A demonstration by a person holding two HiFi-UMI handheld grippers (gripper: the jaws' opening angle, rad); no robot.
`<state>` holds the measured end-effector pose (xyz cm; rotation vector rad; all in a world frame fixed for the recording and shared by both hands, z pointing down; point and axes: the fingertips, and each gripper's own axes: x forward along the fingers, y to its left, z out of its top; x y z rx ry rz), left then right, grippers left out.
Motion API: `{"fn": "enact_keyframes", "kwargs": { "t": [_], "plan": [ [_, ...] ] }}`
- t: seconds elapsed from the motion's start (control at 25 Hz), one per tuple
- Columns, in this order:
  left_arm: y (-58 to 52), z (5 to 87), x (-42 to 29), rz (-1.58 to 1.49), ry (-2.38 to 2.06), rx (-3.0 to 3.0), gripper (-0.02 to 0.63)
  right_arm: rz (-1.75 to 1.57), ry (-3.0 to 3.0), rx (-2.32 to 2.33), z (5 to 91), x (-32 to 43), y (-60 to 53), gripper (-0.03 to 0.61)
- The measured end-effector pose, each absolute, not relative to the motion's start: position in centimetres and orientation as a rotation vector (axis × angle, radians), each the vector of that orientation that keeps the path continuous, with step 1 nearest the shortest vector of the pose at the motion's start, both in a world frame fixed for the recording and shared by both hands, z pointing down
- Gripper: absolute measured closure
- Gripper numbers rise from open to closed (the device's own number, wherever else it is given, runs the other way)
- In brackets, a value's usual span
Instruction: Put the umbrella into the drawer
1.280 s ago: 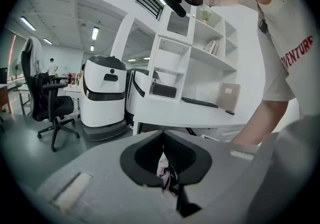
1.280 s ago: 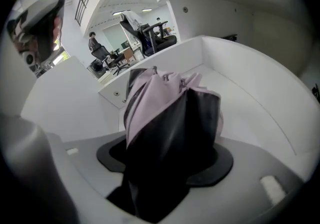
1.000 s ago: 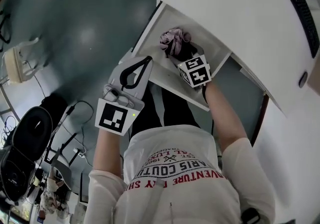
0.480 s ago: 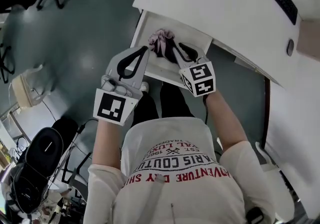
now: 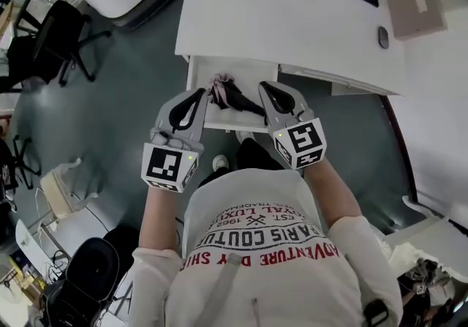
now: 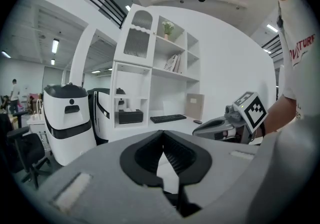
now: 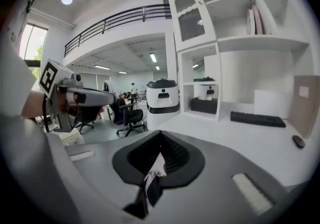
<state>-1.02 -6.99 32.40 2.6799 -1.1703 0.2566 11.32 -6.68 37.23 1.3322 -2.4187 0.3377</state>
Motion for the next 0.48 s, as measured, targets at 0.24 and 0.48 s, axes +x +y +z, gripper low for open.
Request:
{"fn": "enact_keyframes", "kwargs": {
  "t": [0.24,0.48],
  "plan": [
    [-5.6,28.2,-0.6,0.236,-1.126,2.756,0.606,0.175,-2.46,1.517,29.5,13.5,-4.2,0.58],
    [-3.5,24.9,-0.8,0.197,-1.129,2.799,0.607,0.122,-2.51,1.721,24.1,15.8,-1.3,0.58]
  ]
}}
